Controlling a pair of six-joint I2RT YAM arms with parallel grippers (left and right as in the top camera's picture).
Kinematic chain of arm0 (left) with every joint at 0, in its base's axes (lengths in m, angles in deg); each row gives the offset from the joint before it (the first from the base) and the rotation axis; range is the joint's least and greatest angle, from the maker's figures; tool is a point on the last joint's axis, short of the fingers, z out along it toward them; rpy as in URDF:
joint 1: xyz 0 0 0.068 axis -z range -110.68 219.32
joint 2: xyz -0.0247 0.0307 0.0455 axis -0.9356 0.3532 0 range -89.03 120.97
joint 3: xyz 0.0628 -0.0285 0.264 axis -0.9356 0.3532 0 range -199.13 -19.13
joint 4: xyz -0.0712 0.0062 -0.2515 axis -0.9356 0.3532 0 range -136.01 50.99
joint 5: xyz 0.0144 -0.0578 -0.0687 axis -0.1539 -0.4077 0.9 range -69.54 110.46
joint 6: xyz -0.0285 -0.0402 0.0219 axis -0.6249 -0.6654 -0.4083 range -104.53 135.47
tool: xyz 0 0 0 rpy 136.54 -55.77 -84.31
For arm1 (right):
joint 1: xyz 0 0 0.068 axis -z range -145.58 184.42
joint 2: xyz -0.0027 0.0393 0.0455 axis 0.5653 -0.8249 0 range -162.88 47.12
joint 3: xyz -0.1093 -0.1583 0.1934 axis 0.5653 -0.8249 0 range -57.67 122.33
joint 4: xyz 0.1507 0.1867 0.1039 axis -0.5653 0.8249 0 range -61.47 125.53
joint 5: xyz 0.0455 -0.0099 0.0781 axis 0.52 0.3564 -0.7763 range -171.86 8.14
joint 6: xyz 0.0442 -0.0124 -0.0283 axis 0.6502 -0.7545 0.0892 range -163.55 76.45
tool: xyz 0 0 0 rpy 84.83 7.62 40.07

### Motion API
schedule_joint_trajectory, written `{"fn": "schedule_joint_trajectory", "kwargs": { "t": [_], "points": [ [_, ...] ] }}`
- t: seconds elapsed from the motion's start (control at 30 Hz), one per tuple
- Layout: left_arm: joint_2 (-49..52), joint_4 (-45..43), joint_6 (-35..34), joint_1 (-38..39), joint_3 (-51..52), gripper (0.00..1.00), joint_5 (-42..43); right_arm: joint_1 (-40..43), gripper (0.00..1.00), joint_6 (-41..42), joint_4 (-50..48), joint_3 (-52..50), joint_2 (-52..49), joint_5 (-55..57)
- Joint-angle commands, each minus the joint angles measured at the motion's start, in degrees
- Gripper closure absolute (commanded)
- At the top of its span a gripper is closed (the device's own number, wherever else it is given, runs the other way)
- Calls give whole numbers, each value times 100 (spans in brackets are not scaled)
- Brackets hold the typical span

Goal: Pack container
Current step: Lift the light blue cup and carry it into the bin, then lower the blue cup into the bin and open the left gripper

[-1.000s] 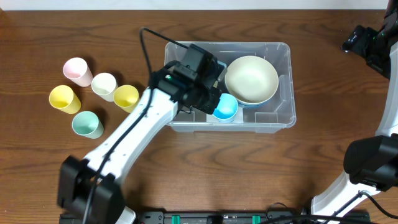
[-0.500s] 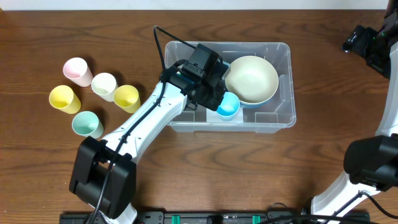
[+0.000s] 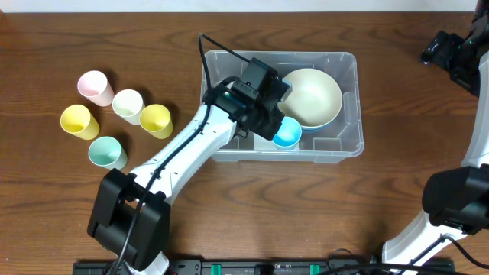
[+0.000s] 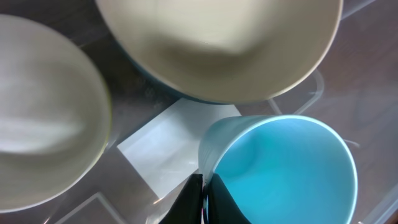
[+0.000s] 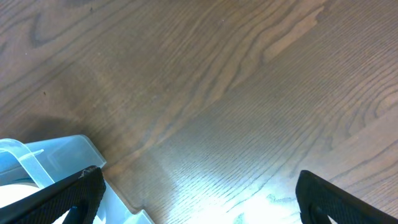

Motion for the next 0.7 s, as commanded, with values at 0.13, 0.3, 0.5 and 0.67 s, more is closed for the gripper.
{"fn": "schedule_joint_trajectory", "kwargs": {
  "t": [0.13, 0.3, 0.5, 0.67],
  "points": [
    [39, -35, 122, 39, 31, 94, -55, 22, 1, 90, 7, 4, -33, 15],
    [39, -48, 127, 39, 44, 94, -55, 22, 1, 90, 7, 4, -33, 15],
    [39, -50, 125, 39, 44, 87, -55, 22, 1, 90, 7, 4, -33, 15],
    [39, -50, 125, 39, 44, 83, -55, 22, 1, 90, 7, 4, -33, 15]
  ]
}}
